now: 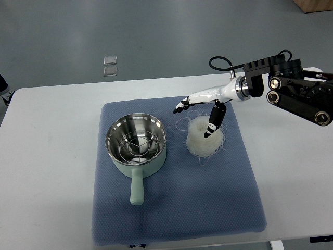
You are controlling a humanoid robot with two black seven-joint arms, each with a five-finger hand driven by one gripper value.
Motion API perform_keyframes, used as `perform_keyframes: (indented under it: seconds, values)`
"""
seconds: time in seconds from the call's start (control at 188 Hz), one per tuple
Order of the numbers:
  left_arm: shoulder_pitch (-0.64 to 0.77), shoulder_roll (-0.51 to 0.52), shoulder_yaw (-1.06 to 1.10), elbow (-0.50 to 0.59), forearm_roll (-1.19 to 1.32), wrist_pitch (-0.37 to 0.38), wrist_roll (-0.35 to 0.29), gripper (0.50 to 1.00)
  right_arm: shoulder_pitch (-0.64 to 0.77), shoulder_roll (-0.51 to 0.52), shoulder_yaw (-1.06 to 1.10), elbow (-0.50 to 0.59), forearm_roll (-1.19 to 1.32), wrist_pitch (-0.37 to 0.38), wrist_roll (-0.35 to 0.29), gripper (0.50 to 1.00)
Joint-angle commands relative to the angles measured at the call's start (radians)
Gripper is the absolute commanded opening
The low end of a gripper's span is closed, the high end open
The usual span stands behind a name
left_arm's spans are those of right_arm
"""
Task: Put vermicelli into pot with right hand
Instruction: 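Move the right hand down over the white vermicelli bundle, then close the right hand fingers around the vermicelli bundle and lift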
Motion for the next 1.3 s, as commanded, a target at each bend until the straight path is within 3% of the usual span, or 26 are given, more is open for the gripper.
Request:
perform_keyframes:
  seconds: [0.0,0.303,0.905,1.07,1.293]
  values:
    - [0.000,0.000,0.000,0.000,0.000,0.000,0.000,1.000,0.003,0.009,-0.044,-0.007,-0.047,-0.039,0.007,0.934]
    - [0.000,0.000,0.000,0.000,0.000,0.000,0.000,1.000,0.002,0.010,-0.091,-0.036,-0.130,-0.082,0.042,0.934]
    - [0.000,0.000,0.000,0.000,0.000,0.000,0.000,1.000,-0.049,0.073,-0.174,-0.091,-0.196,-0.209,0.053,0.915]
    - [0.000,0.000,0.000,0.000,0.000,0.000,0.000,1.000,-0.044,0.072,-0.175,-0.091,-0.196,-0.218,0.054,0.785]
    - [0.000,0.000,0.000,0.000,0.000,0.000,0.000,1.000,-0.037,0.072,-0.179,-0.090,-0.196,-0.214,0.080,0.507]
